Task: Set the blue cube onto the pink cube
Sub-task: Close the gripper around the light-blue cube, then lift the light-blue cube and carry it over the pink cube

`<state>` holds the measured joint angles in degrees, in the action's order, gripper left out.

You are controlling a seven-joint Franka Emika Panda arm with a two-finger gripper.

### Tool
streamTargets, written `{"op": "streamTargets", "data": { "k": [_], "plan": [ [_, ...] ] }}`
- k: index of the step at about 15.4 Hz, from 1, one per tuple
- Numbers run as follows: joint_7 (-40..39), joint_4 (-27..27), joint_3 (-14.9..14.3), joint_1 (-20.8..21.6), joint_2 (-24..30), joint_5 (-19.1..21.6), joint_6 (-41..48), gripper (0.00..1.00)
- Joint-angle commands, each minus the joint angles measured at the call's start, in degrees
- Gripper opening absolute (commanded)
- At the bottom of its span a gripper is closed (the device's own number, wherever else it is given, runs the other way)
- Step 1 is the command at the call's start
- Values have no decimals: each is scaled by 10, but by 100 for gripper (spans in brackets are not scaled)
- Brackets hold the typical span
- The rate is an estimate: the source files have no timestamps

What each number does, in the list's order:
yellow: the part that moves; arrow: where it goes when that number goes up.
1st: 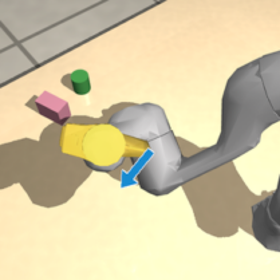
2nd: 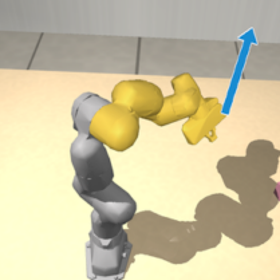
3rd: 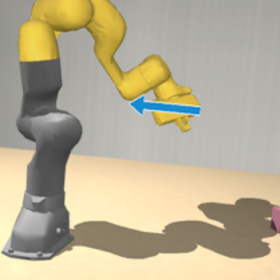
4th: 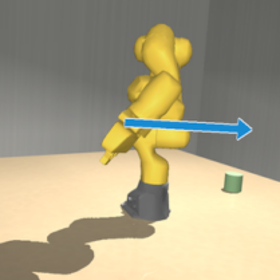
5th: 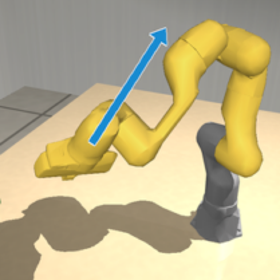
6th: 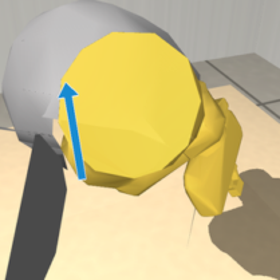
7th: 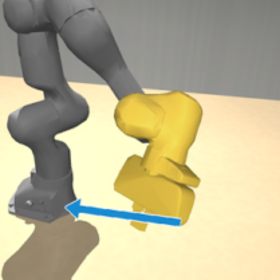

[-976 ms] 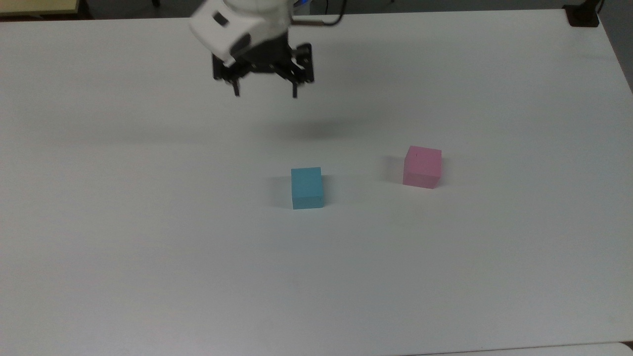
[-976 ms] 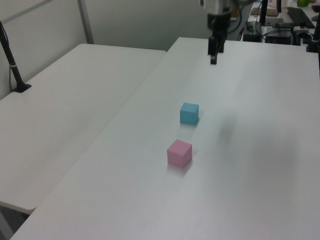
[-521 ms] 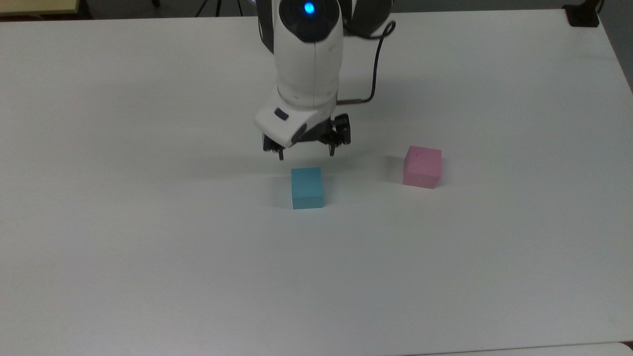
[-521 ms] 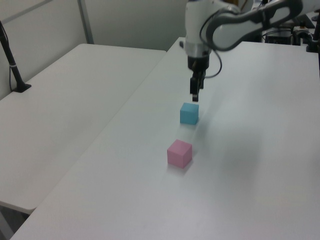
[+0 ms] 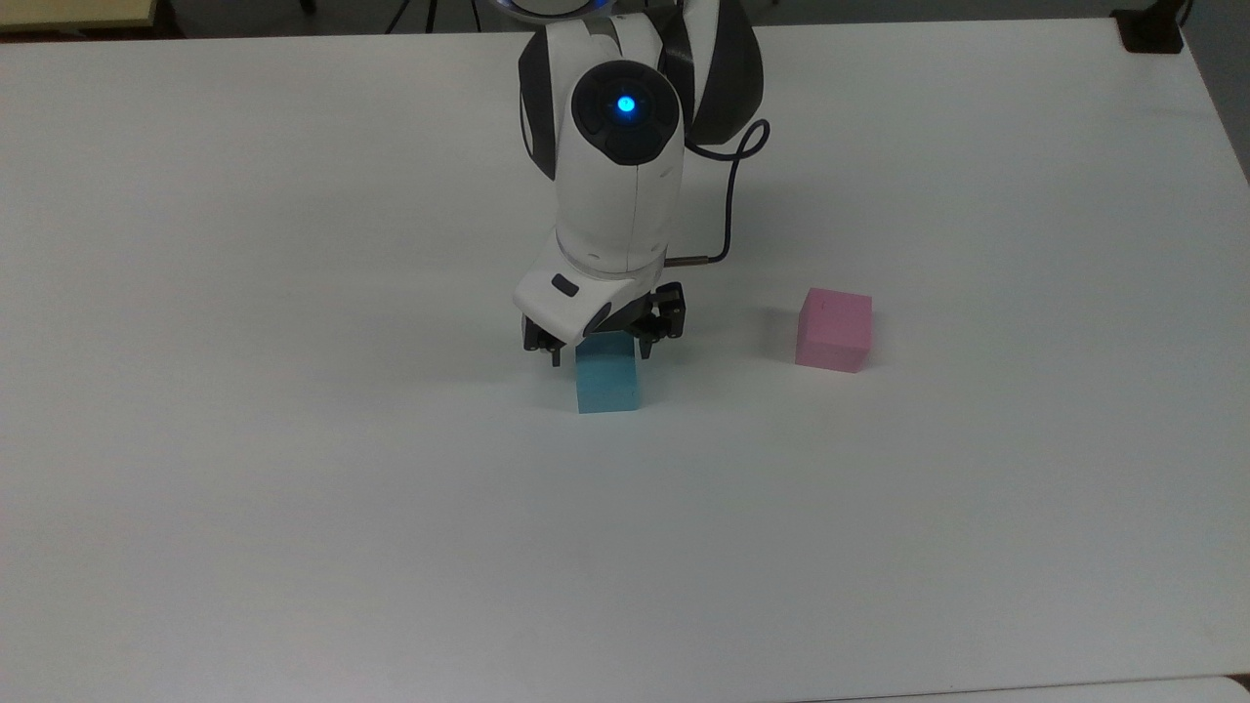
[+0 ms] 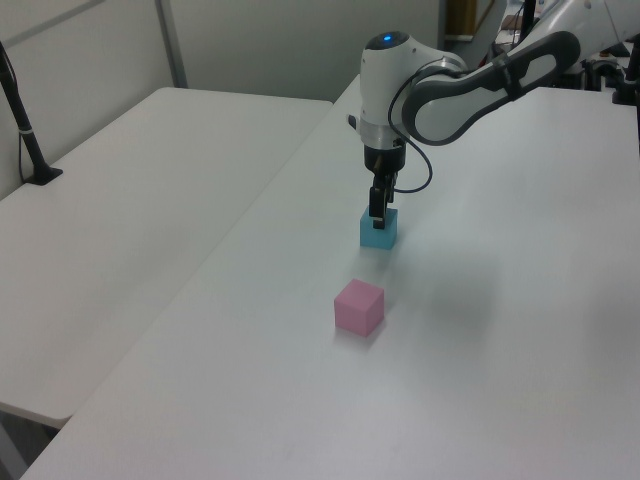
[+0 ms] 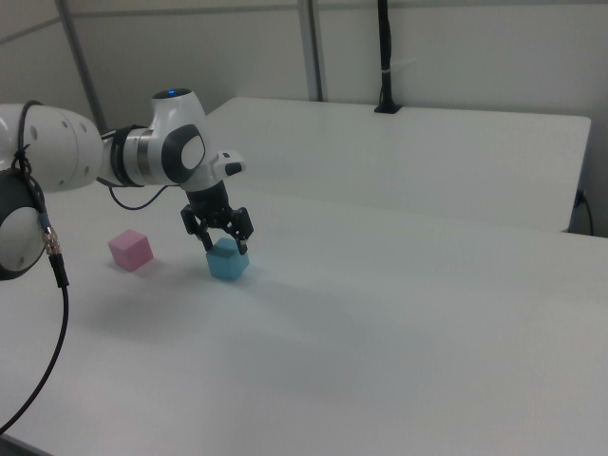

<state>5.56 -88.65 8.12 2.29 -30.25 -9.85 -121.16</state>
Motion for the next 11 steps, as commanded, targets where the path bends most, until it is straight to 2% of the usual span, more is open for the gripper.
{"op": "streamTargets", "data": {
  "k": [1,4,5,8,11],
  "plan": [
    [71,-2,-6,19,-18,-45,-36,69],
    [78,-2,-6,25,-17,-48,-30,49],
    [78,-2,-5,26,-10,-47,-27,46],
    [79,2,6,41,35,-33,60,46],
    [106,7,42,61,68,-6,87,46]
  ]
}}
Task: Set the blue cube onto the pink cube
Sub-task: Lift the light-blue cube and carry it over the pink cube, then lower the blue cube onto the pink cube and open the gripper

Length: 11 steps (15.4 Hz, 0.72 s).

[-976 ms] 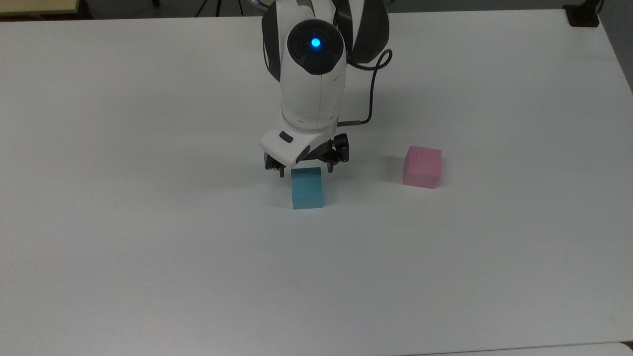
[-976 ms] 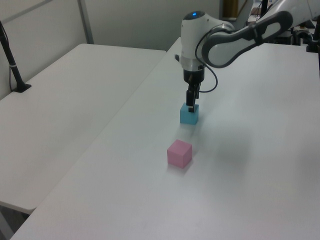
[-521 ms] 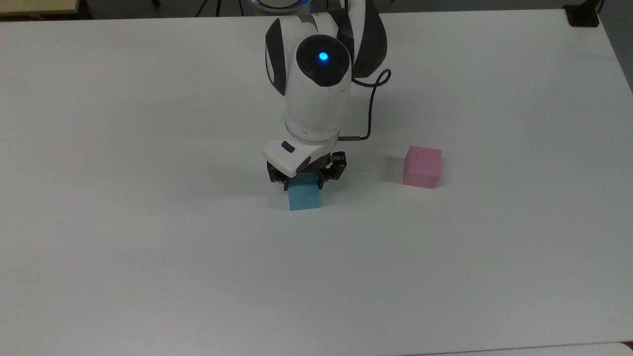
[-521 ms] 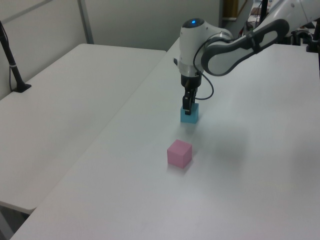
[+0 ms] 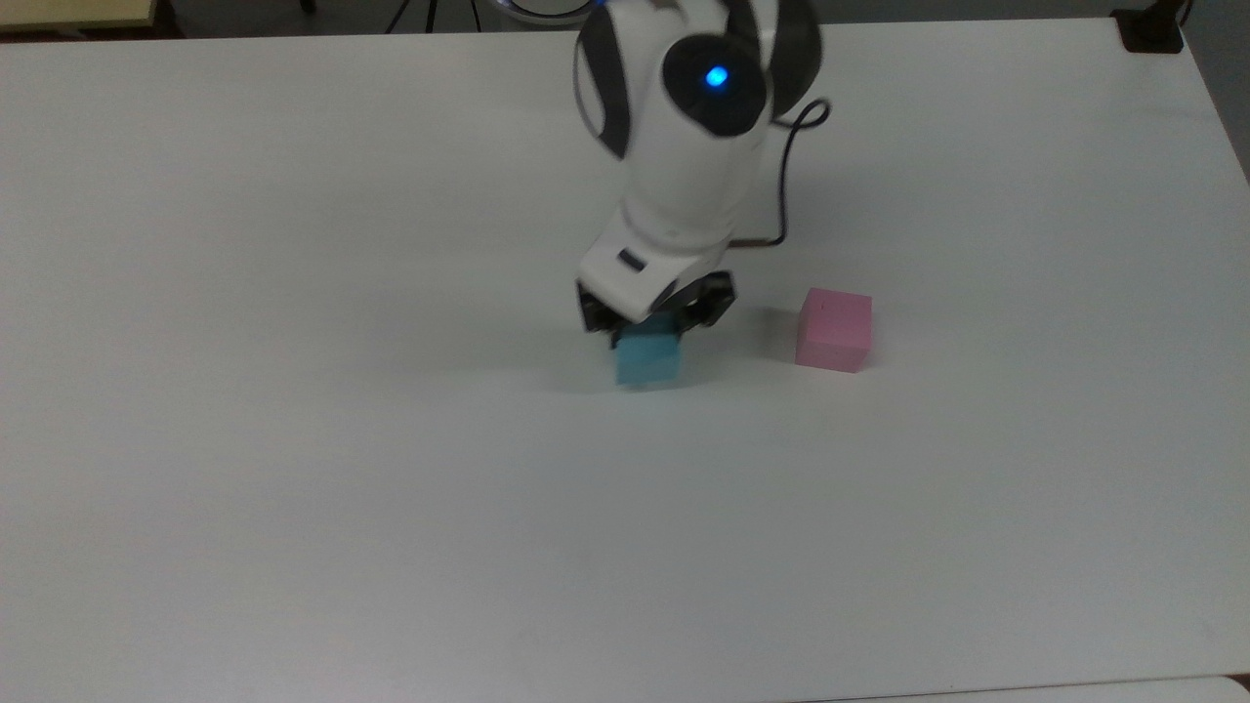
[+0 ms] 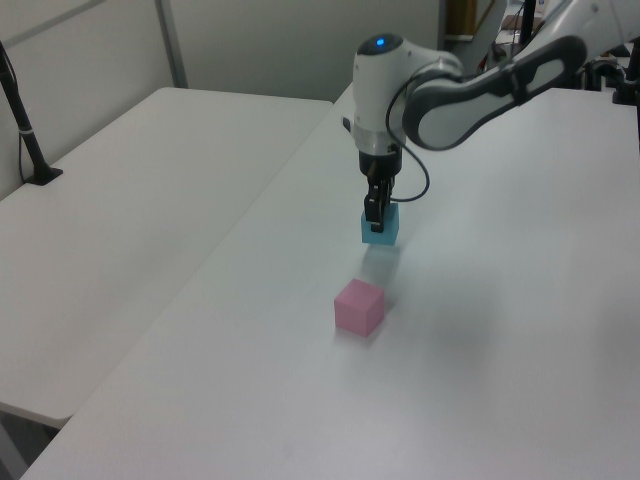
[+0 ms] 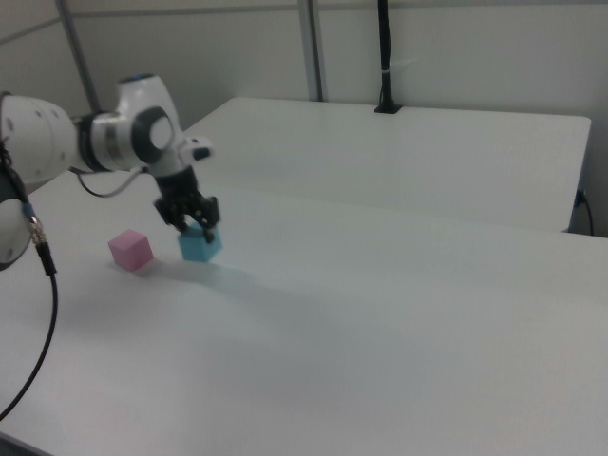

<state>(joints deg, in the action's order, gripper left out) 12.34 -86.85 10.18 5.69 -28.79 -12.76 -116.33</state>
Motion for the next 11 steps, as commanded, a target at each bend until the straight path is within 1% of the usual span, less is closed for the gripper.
{"op": "streamTargets", "data": {
  "k": [1,2,3,4,6,7,9,10,11],
  "plan": [
    [62,-1,24,41,52,24,38,47],
    [86,6,24,60,51,24,37,47],
    [106,6,24,73,48,19,33,53],
    [119,6,23,88,45,15,31,56],
    [132,6,23,119,29,5,28,56],
    [140,9,22,124,21,2,25,59],
    [166,16,22,129,9,2,-8,65],
    [177,16,21,129,8,2,-28,65],
    [178,17,21,129,8,2,-30,66]
  ]
}}
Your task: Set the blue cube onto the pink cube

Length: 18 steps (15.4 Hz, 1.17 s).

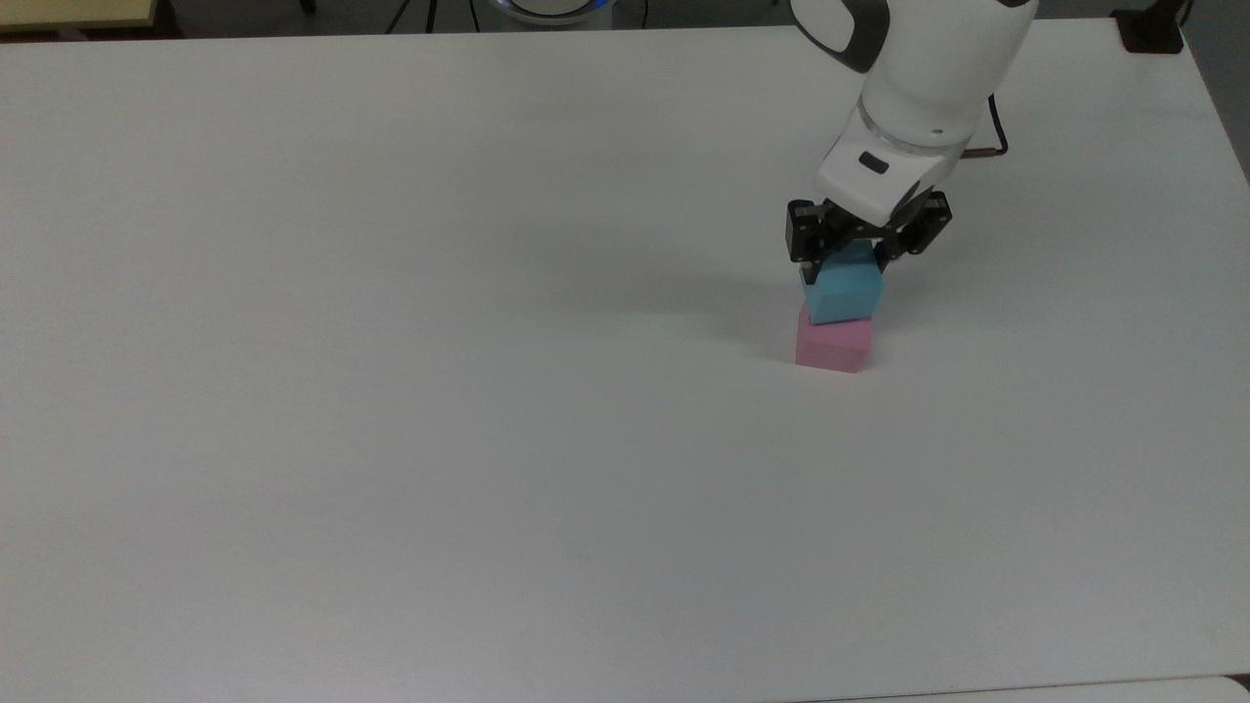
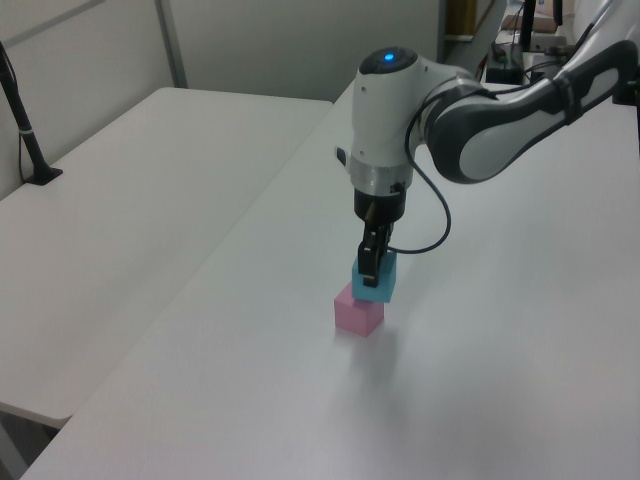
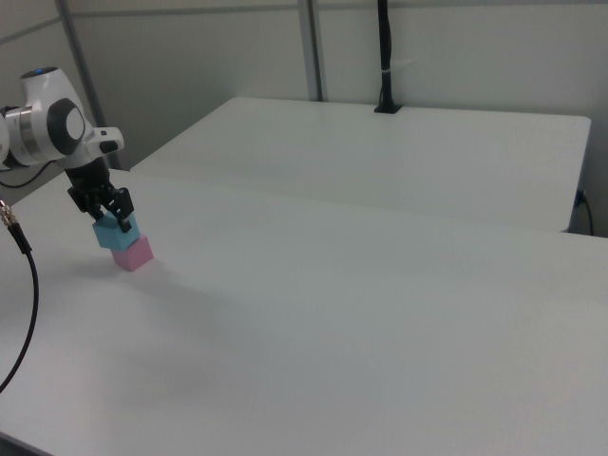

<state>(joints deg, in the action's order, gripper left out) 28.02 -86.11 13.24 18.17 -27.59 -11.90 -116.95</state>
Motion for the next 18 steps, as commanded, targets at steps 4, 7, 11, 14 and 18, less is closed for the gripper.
{"op": "streamTargets", "data": {
  "k": [4,7,11,14,18],
  "plan": [
    [29,10,-9,5,-5,-16,-32,100],
    [30,9,-9,3,-4,-40,-35,100],
    [23,4,-21,-46,59,-34,-6,100],
    [-25,3,-19,-106,109,-30,93,100],
    [-126,-16,-19,-183,169,33,163,100]
  ]
}}
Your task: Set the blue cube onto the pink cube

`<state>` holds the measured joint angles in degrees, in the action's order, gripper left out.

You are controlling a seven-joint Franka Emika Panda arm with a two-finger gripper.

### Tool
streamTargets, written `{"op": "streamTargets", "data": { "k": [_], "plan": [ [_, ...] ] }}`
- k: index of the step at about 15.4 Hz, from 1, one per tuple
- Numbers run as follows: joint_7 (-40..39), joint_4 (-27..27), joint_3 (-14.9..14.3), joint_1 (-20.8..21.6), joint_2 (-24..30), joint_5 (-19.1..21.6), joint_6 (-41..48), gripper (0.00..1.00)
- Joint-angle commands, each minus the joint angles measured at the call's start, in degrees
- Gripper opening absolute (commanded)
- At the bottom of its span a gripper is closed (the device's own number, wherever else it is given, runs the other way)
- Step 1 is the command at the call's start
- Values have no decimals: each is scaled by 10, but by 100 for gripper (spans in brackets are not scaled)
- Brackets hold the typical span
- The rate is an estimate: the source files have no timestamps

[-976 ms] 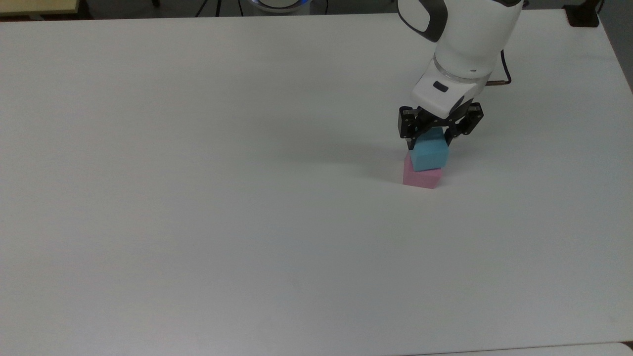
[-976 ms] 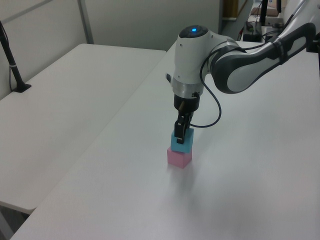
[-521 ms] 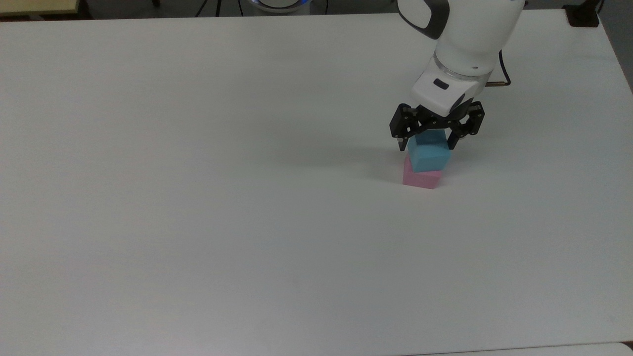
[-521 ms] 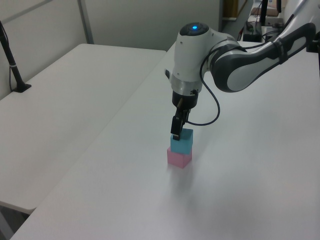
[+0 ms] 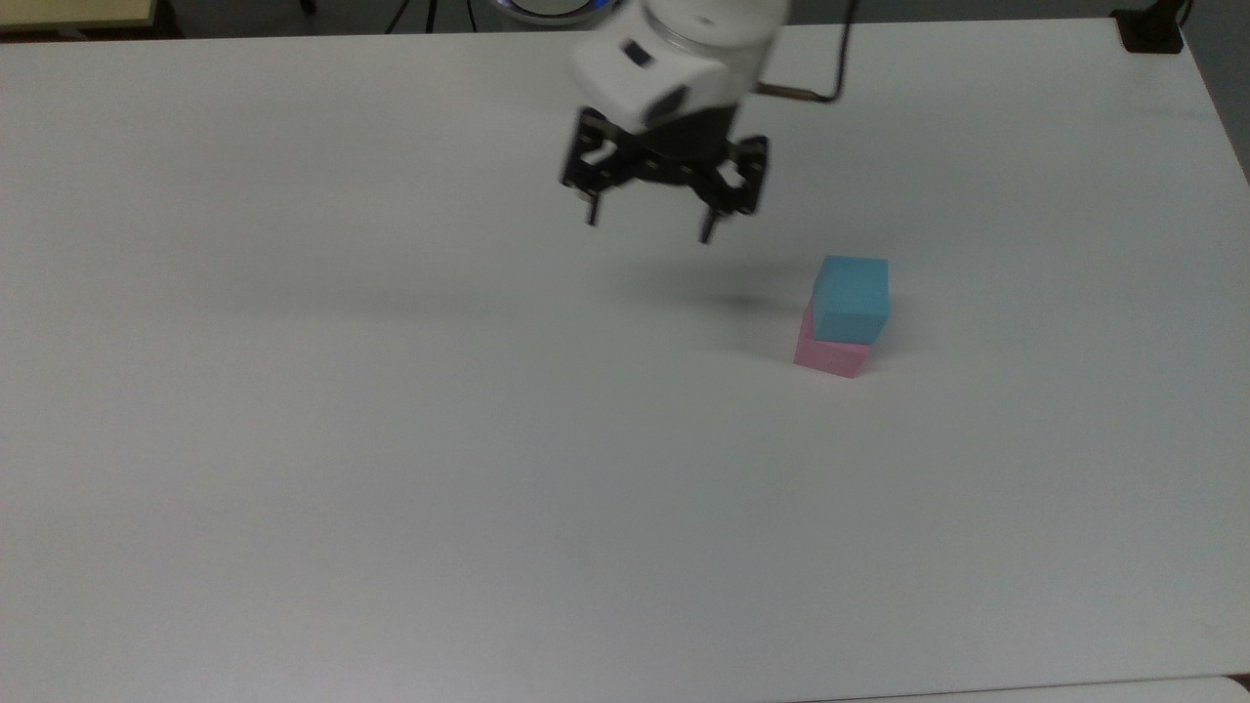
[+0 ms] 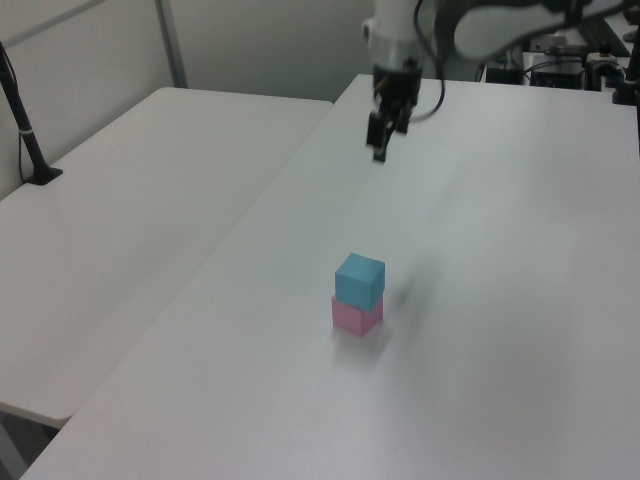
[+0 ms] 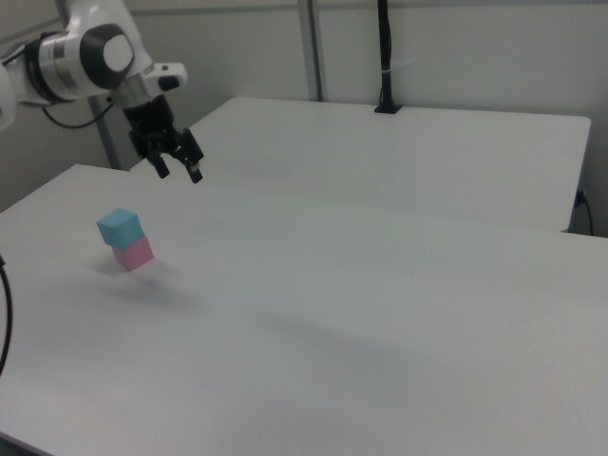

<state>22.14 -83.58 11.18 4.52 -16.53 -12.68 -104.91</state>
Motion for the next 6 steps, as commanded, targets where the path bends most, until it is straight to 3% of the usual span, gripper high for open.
{"op": "streamTargets", "data": {
  "k": [1,4,6],
  "plan": [
    [-103,-42,2,-64,70,48,63,100],
    [-188,-41,0,-118,94,83,123,100],
    [-197,-42,0,-129,108,86,133,100]
  ]
}}
